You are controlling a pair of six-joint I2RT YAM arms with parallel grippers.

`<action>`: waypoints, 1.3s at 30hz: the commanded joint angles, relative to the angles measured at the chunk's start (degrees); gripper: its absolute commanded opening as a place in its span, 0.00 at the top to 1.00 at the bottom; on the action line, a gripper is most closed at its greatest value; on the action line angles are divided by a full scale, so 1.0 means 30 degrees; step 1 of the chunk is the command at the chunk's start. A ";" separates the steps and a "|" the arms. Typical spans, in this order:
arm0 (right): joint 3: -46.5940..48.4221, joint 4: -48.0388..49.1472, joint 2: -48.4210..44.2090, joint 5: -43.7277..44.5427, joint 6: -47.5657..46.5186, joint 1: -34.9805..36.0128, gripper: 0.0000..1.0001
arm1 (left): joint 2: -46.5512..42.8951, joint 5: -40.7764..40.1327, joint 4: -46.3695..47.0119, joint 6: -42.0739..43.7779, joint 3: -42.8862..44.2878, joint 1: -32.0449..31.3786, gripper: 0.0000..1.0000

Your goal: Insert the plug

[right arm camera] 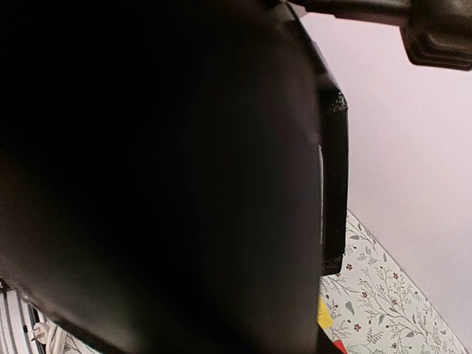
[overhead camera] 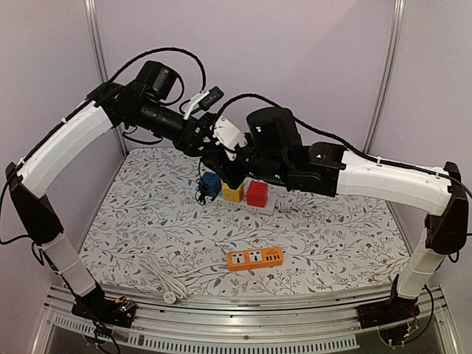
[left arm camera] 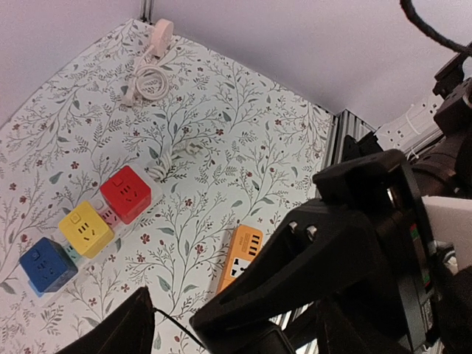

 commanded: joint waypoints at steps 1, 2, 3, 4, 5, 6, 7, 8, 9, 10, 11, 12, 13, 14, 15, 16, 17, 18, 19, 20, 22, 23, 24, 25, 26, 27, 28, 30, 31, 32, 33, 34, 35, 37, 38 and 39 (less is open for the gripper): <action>0.0359 0.1998 -0.0002 -0.0029 0.1136 -0.0250 1.00 | -0.0073 0.0286 -0.0391 0.0384 -0.0937 -0.0407 0.31; 0.0386 0.1984 -0.0004 0.0084 0.1110 -0.0262 1.00 | 0.0010 -0.0160 -0.0461 0.0392 -0.1038 -0.0456 0.38; 0.0401 0.1957 -0.0004 0.0241 0.1054 -0.0264 1.00 | 0.0075 -0.0490 -0.0576 0.0429 -0.1139 -0.0465 0.44; 0.0403 0.1880 -0.0004 0.0506 0.0946 -0.0260 1.00 | 0.0120 -0.0773 -0.0726 0.0496 -0.1213 -0.0467 0.51; 0.0403 0.1779 -0.0004 0.0839 0.0860 -0.0245 1.00 | 0.0151 -0.1010 -0.0935 0.0574 -0.1252 -0.0467 0.55; 0.0417 0.1613 -0.0048 0.1188 0.0699 -0.0261 1.00 | 0.0180 -0.1233 -0.1236 0.0723 -0.1220 -0.0467 0.58; 0.0493 0.1354 -0.0037 0.1605 0.0525 -0.0249 1.00 | 0.0217 -0.1507 -0.1556 0.0862 -0.1139 -0.0467 0.58; 0.0672 0.1113 -0.0019 0.2042 0.0381 -0.0233 1.00 | 0.0280 -0.1892 -0.1921 0.1012 -0.1030 -0.0489 0.57; 0.0803 0.0856 0.0038 0.2419 0.0097 -0.0190 1.00 | 0.0352 -0.2281 -0.2282 0.1122 -0.0918 -0.0495 0.56; 0.0900 0.0743 0.0095 0.2719 -0.0078 -0.0178 1.00 | 0.0451 -0.2645 -0.2653 0.1280 -0.0794 -0.0496 0.56; 0.0974 0.0666 0.0217 0.2965 -0.0334 -0.0132 1.00 | 0.0595 -0.3025 -0.3051 0.1346 -0.0636 -0.0481 0.56; 0.1053 0.0642 0.0278 0.3150 -0.0515 -0.0086 1.00 | 0.0705 -0.3159 -0.3394 0.1431 -0.0513 -0.0491 0.57; 0.1154 0.0592 0.0357 0.3268 -0.0806 -0.0066 1.00 | 0.0854 -0.3234 -0.3801 0.1486 -0.0420 -0.0470 0.57; 0.1251 0.0516 0.0438 0.3426 -0.0974 -0.0056 1.00 | 0.0975 -0.3247 -0.3967 0.1489 -0.0435 -0.0471 0.57; 0.1347 0.0462 0.0516 0.3559 -0.1049 -0.0051 1.00 | 0.1093 -0.3249 -0.4265 0.1489 -0.0441 -0.0467 0.55; 0.1425 0.0415 0.0548 0.3726 -0.1246 -0.0058 1.00 | 0.1228 -0.3264 -0.4494 0.1475 -0.0416 -0.0452 0.53; 0.1541 0.0307 0.0596 0.3948 -0.1373 -0.0055 1.00 | 0.1329 -0.3317 -0.4691 0.1447 -0.0376 -0.0425 0.50; 0.1633 0.0194 0.0650 0.4195 -0.1554 -0.0047 1.00 | 0.1430 -0.3397 -0.4818 0.1385 -0.0331 -0.0333 0.48; 0.1659 0.0126 0.0665 0.4409 -0.1797 -0.0028 1.00 | 0.1468 -0.3513 -0.4849 0.1271 -0.0237 -0.0212 0.47; 0.1662 0.0095 0.0691 0.4561 -0.1914 -0.0015 1.00 | 0.1484 -0.3579 -0.4790 0.1154 -0.0163 0.0058 0.46; 0.1686 0.0065 0.0714 0.4616 -0.2079 -0.0029 1.00 | 0.1540 -0.3551 -0.4635 0.1070 0.0023 0.0496 0.52; 0.1706 0.0064 0.0727 0.4564 -0.2111 -0.0029 1.00 | 0.1584 -0.3477 -0.4635 0.1118 0.0093 0.0664 0.57; 0.1760 0.0051 0.0750 0.4532 -0.2124 -0.0011 1.00 | 0.1645 -0.3505 -0.4698 0.1194 0.0156 0.0722 0.64; 0.1814 0.0047 0.0797 0.4541 -0.2150 -0.0013 1.00 | 0.1704 -0.3472 -0.4830 0.1346 0.0179 0.0718 0.69; 0.1857 0.0037 0.0812 0.4543 -0.2197 -0.0020 1.00 | 0.1759 -0.3292 -0.4989 0.1493 0.0189 0.0707 0.75; 0.1907 0.0029 0.0838 0.4570 -0.2241 -0.0028 1.00 | 0.1795 -0.3064 -0.5137 0.1592 0.0205 0.0705 0.81; 0.1968 0.0017 0.0888 0.4584 -0.2315 -0.0029 1.00 | 0.1854 -0.2783 -0.5273 0.1711 0.0189 0.0705 0.91; 0.2135 0.0011 0.0981 0.4614 -0.2468 -0.0029 1.00 | 0.1889 -0.2476 -0.5460 0.1875 0.0228 0.0676 1.00; 0.2220 0.0015 0.1011 0.4583 -0.2526 -0.0029 1.00 | 0.1881 -0.2322 -0.5475 0.1937 0.0228 0.0676 1.00; 0.2293 0.0015 0.1126 0.4498 -0.2579 -0.0018 1.00 | 0.1839 -0.2203 -0.5454 0.1981 0.0206 0.0676 1.00; 0.2346 0.0034 0.1207 0.4385 -0.2646 -0.0028 1.00 | 0.1794 -0.2130 -0.5391 0.1986 0.0207 0.0676 1.00; 0.2396 0.0010 0.1288 0.4246 -0.2697 -0.0029 1.00 | 0.1759 -0.2062 -0.5349 0.1987 0.0204 0.0676 1.00; 0.2421 0.0007 0.1403 0.4060 -0.2782 -0.0029 1.00 | 0.1748 -0.2050 -0.5292 0.2042 0.0199 0.0676 1.00; 0.2356 0.0008 0.1458 0.3209 -0.3048 -0.0017 0.89 | 0.1753 -0.2203 -0.5271 0.2267 0.0210 0.0676 1.00; 0.2240 -0.0037 0.1438 0.2796 -0.3159 -0.0035 0.70 | 0.1765 -0.2338 -0.5261 0.2443 0.0208 0.0676 1.00; 0.2068 -0.0112 0.1403 0.2575 -0.3199 -0.0037 0.48 | 0.1807 -0.2516 -0.5241 0.2671 0.0193 0.0701 1.00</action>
